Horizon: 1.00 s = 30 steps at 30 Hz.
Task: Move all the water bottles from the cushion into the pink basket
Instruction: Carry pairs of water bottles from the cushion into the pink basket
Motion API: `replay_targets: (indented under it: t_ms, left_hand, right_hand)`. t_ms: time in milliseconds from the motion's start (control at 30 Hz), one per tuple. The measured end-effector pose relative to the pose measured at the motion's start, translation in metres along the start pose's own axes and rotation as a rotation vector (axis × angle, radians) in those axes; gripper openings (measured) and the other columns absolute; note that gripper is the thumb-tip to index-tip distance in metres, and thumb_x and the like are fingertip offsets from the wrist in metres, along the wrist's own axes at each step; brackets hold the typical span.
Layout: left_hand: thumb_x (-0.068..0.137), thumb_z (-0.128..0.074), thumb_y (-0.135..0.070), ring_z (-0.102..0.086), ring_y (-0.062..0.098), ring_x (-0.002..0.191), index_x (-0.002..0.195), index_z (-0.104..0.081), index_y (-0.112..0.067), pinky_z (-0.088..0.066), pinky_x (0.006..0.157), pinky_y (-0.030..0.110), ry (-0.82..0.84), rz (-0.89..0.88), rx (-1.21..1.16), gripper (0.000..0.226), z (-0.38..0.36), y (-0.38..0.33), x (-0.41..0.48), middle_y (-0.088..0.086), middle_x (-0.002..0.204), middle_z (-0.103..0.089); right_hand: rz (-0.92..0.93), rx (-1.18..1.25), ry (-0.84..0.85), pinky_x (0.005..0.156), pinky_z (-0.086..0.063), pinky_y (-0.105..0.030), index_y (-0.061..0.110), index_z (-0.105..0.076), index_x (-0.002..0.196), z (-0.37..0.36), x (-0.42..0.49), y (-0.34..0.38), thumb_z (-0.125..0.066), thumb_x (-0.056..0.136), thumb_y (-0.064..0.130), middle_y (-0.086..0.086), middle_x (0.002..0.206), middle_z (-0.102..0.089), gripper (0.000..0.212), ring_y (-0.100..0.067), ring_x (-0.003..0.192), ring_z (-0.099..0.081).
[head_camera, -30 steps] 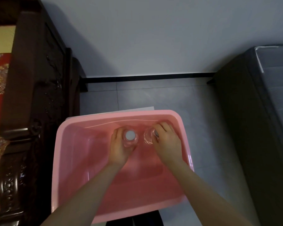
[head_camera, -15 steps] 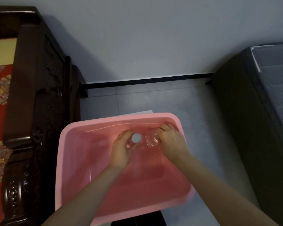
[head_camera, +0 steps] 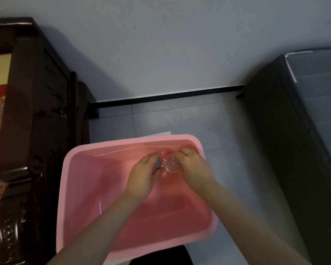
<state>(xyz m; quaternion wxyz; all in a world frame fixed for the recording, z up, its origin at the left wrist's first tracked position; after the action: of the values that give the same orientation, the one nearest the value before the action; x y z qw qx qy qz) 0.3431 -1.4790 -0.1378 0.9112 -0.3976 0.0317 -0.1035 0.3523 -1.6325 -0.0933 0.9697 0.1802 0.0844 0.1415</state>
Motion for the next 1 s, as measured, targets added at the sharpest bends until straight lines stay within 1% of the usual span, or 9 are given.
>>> replay_targets:
  t_ms: [67, 200, 267, 367, 533, 633, 733, 833, 1000]
  left_hand:
    - [0.075, -0.055, -0.026, -0.064, 0.025, 0.089, 0.107, -0.064, -0.011, -0.04, 0.076, 0.022, 0.047, -0.039, 0.049, 0.037, 0.001, -0.004, 0.003, 0.006, 0.104, -0.069]
    - [0.072, -0.071, -0.005, -0.057, 0.014, 0.084, 0.104, -0.065, -0.01, -0.035, 0.077, 0.008, 0.029, -0.01, 0.017, 0.034, 0.0, -0.005, 0.003, 0.005, 0.103, -0.068]
    - [0.071, -0.073, 0.0, -0.054, 0.012, 0.087, 0.107, -0.065, -0.008, -0.031, 0.081, 0.001, 0.028, 0.002, -0.018, 0.038, 0.0, -0.004, 0.001, 0.006, 0.105, -0.068]
    - [0.072, -0.075, -0.002, -0.057, 0.012, 0.094, 0.111, -0.063, -0.008, -0.033, 0.087, 0.003, 0.053, -0.005, -0.045, 0.041, 0.002, -0.002, -0.002, 0.006, 0.111, -0.065]
    - [0.075, -0.079, -0.017, -0.054, 0.022, 0.118, 0.125, -0.058, -0.008, -0.029, 0.104, 0.013, 0.093, 0.009, 0.004, 0.055, 0.009, 0.002, -0.013, 0.008, 0.129, -0.059]
    - [0.076, -0.078, -0.021, -0.05, 0.015, 0.12, 0.13, -0.055, -0.014, -0.023, 0.105, 0.006, 0.072, 0.057, 0.024, 0.059, 0.03, -0.002, -0.03, 0.004, 0.131, -0.057]
    - [0.082, -0.068, -0.038, -0.048, 0.01, 0.12, 0.132, -0.054, -0.018, -0.021, 0.102, 0.004, -0.01, 0.128, 0.063, 0.055, 0.068, -0.012, -0.047, 0.001, 0.132, -0.057]
    - [0.085, -0.045, -0.054, -0.046, 0.013, 0.127, 0.135, -0.052, -0.017, -0.02, 0.106, 0.01, -0.149, 0.186, 0.065, 0.062, 0.126, -0.031, -0.054, 0.001, 0.138, -0.053]
    - [0.096, -0.043, -0.041, -0.032, 0.009, 0.138, 0.14, -0.046, -0.016, -0.016, 0.111, 0.009, -0.461, 0.161, 0.105, 0.051, 0.256, -0.066, -0.06, 0.001, 0.147, -0.042]
  right_hand:
    - [-0.003, 0.018, 0.003, 0.055, -0.05, -0.041, 0.009, -0.065, 0.086, 0.002, -0.001, -0.002, -0.024, 0.076, 0.022, -0.008, 0.086, -0.062, 0.044, -0.033, 0.086, -0.059]
    - [-0.028, 0.042, 0.03, 0.062, -0.047, -0.04, 0.009, -0.067, 0.095, 0.004, -0.001, -0.004, -0.041, 0.08, 0.013, -0.009, 0.094, -0.063, 0.031, -0.031, 0.094, -0.058]
    - [-0.024, 0.07, 0.03, 0.063, -0.048, -0.041, 0.009, -0.066, 0.096, 0.003, -0.002, -0.006, -0.048, 0.082, 0.006, -0.008, 0.096, -0.062, 0.023, -0.031, 0.096, -0.057]
    - [-0.031, 0.116, 0.013, 0.065, -0.052, -0.045, 0.013, -0.064, 0.104, 0.001, -0.01, -0.009, -0.054, 0.081, 0.003, -0.004, 0.103, -0.061, 0.027, -0.028, 0.099, -0.057]
    - [-0.035, 0.174, -0.063, 0.072, -0.055, -0.045, 0.021, -0.06, 0.113, 0.011, -0.028, -0.008, -0.042, 0.077, 0.01, 0.001, 0.113, -0.063, 0.043, -0.028, 0.103, -0.059]
    - [-0.01, 0.165, -0.084, 0.073, -0.053, -0.035, 0.017, -0.064, 0.111, 0.025, -0.037, 0.0, -0.034, 0.076, 0.021, 0.001, 0.113, -0.065, 0.046, -0.026, 0.099, -0.062]
    - [-0.032, 0.117, -0.116, 0.074, -0.056, -0.035, 0.016, -0.063, 0.11, 0.039, -0.035, 0.009, -0.042, 0.081, 0.032, 0.001, 0.116, -0.063, 0.039, -0.023, 0.107, -0.058]
    - [0.003, 0.105, -0.167, 0.099, -0.047, -0.042, 0.008, -0.056, 0.13, 0.069, -0.018, 0.039, -0.042, 0.086, 0.043, -0.008, 0.136, -0.055, 0.058, -0.023, 0.127, -0.045]
    - [0.145, 0.107, -0.315, 0.114, -0.026, -0.046, 0.006, -0.046, 0.14, 0.148, 0.029, 0.138, -0.027, 0.095, 0.048, -0.012, 0.149, -0.041, 0.064, -0.027, 0.14, -0.032]
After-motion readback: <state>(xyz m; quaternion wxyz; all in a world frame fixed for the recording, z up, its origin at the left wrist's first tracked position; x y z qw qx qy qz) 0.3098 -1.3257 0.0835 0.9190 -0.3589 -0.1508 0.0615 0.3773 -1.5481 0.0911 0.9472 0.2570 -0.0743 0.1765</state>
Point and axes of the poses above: each hand's wrist, its own x-axis towards the middle knuckle, its own z-axis out of the back of the hand, y = z × x, the point moved 4 cm from there along x, towards the middle knuckle
